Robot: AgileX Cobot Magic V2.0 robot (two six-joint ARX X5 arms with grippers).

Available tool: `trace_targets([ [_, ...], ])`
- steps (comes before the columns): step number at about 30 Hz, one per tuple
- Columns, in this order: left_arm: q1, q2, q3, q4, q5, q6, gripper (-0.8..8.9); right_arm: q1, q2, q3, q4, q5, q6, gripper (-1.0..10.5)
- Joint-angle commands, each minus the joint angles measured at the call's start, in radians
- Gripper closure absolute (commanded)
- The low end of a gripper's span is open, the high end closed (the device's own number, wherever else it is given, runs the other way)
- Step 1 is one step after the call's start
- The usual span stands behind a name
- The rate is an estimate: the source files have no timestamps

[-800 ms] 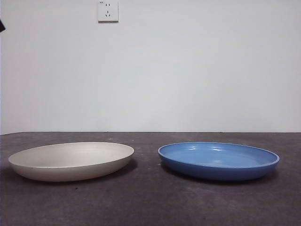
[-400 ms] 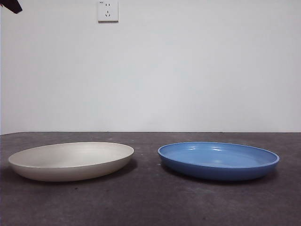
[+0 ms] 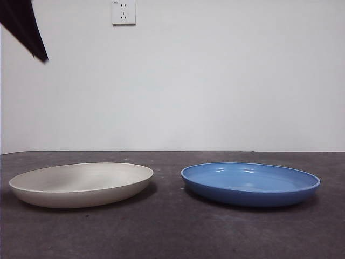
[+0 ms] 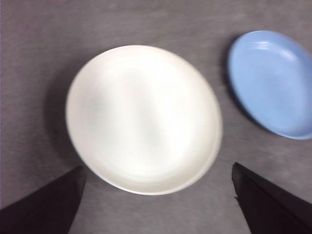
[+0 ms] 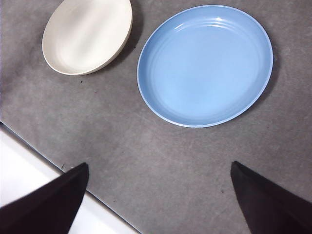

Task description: Pick up the white plate, put it on the blue plate, put it on desk

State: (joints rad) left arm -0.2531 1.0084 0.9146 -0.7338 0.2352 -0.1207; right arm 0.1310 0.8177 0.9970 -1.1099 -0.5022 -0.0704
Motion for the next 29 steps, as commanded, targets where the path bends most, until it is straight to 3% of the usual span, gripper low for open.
trace_targets([
  [1,0.0,0.102,0.048,0.024,-0.036,0.007,3.48,0.005,0.004,0.019,0.01,-0.003,0.012,4.8],
  [7,0.027,0.305,0.126,0.065,-0.124,0.053,3.48,0.005,0.004,0.019,0.01,-0.003,0.015,4.8],
  [12,0.078,0.443,0.171,0.085,-0.126,0.054,3.48,0.005,0.004,0.019,0.01,-0.003,0.016,4.8],
  [16,0.11,0.519,0.178,0.114,-0.098,0.064,3.48,0.005,0.004,0.019,0.01,-0.003,0.016,4.8],
  [21,0.137,0.6,0.178,0.155,0.015,0.064,3.49,0.005,0.004,0.019,0.013,-0.003,0.016,4.8],
  [29,0.138,0.68,0.178,0.198,0.025,0.064,3.5,0.005,0.004,0.019,0.014,-0.003,0.016,4.8],
])
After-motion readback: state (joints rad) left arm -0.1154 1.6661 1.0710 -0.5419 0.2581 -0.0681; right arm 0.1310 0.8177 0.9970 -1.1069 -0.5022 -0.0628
